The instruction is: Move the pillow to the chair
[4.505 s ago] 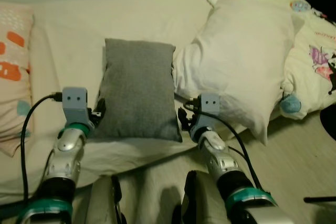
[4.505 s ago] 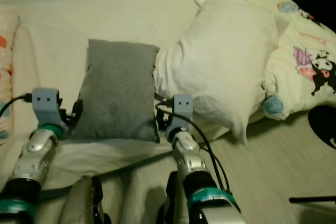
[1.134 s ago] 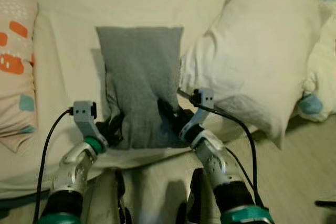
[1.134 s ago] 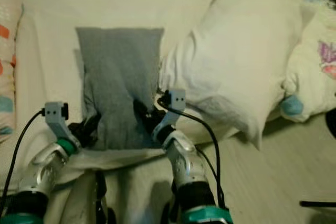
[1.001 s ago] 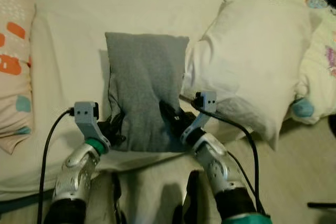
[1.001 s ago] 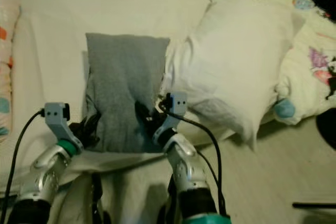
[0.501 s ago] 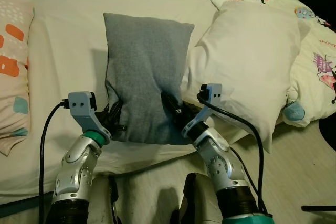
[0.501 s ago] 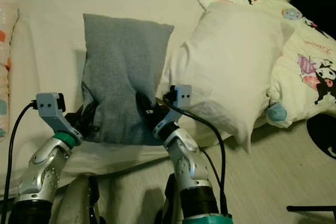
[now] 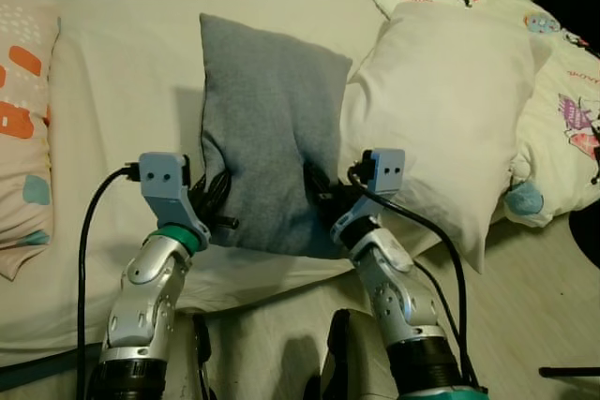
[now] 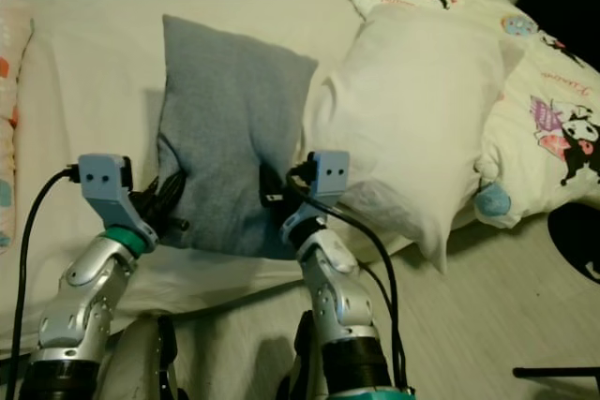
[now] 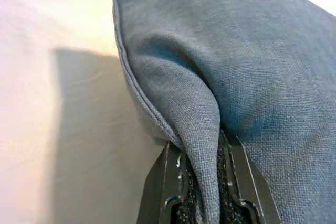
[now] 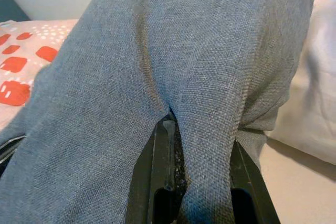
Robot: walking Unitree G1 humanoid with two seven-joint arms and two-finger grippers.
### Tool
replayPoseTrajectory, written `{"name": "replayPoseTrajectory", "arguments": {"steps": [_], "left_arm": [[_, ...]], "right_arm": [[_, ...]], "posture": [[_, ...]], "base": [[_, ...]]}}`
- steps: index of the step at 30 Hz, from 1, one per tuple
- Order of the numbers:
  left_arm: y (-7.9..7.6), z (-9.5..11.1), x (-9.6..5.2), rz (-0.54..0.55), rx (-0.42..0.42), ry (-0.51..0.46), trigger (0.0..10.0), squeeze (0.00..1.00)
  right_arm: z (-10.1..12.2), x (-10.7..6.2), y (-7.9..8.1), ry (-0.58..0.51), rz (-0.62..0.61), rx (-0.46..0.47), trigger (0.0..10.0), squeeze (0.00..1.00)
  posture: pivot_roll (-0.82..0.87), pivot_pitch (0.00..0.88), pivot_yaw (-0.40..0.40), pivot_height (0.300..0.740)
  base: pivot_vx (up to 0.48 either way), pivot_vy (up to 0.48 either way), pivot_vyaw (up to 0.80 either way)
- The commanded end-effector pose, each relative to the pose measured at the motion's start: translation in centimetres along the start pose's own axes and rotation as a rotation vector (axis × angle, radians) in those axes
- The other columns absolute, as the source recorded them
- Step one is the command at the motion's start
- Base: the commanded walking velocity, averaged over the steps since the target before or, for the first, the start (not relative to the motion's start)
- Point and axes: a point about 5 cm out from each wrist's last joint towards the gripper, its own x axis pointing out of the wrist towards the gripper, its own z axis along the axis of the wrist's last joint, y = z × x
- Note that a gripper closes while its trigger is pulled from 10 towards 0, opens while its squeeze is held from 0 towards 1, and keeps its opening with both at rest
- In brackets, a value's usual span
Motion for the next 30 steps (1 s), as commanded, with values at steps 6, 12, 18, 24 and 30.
{"name": "replayPoseTrajectory", "arguments": {"steps": [6,12,18,24,30], "left_arm": [[-1.7,1.6,0.7,-0.046,0.006,-0.057,10.0,0.00],[-1.5,2.4,1.1,-0.022,0.030,-0.075,10.0,0.00],[-1.4,2.9,1.2,-0.016,0.051,-0.073,10.0,0.00],[-1.1,3.2,1.3,0.004,0.068,-0.071,10.0,0.00],[-1.2,3.2,1.1,0.008,0.070,-0.069,10.0,0.00]], "right_arm": [[-0.7,0.2,1.3,0.009,0.030,0.029,10.0,0.00],[-1.0,0.2,1.2,0.013,0.006,0.028,10.0,0.00],[-1.3,0.3,1.2,0.015,-0.008,0.033,10.0,0.00],[-1.6,0.4,1.4,0.021,-0.007,0.043,10.0,0.00],[-1.8,0.3,1.5,0.029,-0.004,0.046,10.0,0.00]], "posture": [[0.09,0.020,-0.040,0.575],[0.10,0.018,-0.031,0.595],[0.13,0.018,-0.028,0.610],[0.14,0.019,-0.029,0.625],[0.14,0.020,-0.032,0.640]], "base": [[0.000,0.000,0.00],[0.000,0.000,0.00],[0.000,0.000,0.00],[0.000,0.000,0.00],[0.000,0.000,0.00]]}}
